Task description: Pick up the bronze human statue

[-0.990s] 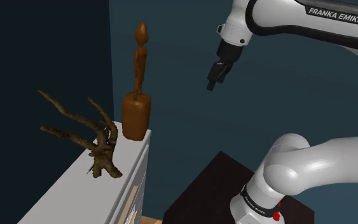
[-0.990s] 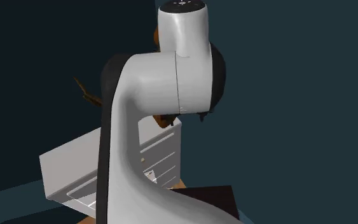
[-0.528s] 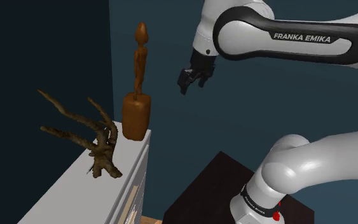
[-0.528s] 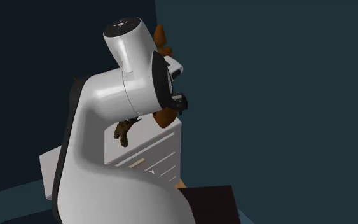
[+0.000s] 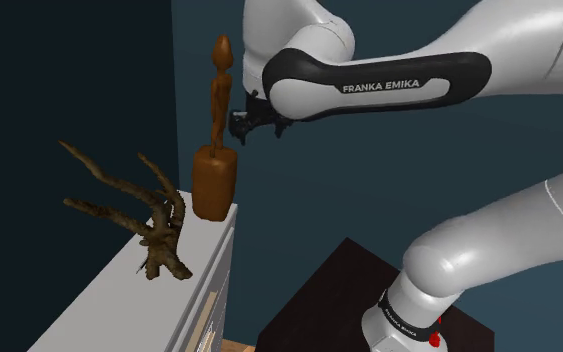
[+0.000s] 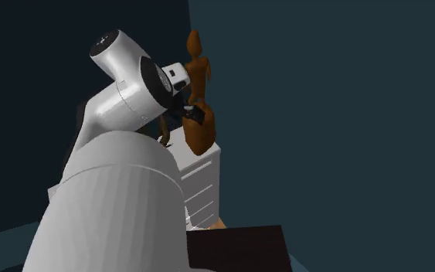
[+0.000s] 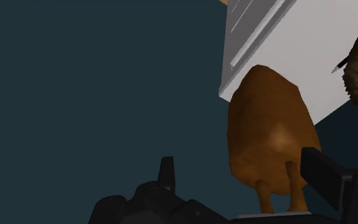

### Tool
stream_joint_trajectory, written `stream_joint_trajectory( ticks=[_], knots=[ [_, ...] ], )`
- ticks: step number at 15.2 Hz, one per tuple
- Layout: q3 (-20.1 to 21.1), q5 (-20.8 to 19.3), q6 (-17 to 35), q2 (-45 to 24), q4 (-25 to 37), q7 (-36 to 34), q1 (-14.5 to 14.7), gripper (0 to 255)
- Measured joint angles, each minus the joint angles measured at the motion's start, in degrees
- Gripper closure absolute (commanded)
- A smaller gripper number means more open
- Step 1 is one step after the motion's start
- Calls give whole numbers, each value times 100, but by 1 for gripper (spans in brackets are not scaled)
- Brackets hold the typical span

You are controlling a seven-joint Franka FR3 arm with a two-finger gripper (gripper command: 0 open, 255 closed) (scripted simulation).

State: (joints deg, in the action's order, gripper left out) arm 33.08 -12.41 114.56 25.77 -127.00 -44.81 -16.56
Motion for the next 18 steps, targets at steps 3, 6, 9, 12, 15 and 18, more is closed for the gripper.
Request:
stream_joint_trajectory(
  ticks=[3,6,9,12,15,18],
  knots=[
    [735,-734,-73,-771,600,-1210,-519,0],
    [1478,-1780,-477,-1821,1388,-2536,-938,0],
    [1880,-3024,-1247,-3068,2306,-3799,-874,0],
    [1759,-4062,-2117,-4191,3337,-4664,-296,0],
    [1595,-4458,-2394,-4651,3721,-4993,20,0],
    [1549,-4548,-2308,-4749,3630,-5151,42,0]
  ],
)
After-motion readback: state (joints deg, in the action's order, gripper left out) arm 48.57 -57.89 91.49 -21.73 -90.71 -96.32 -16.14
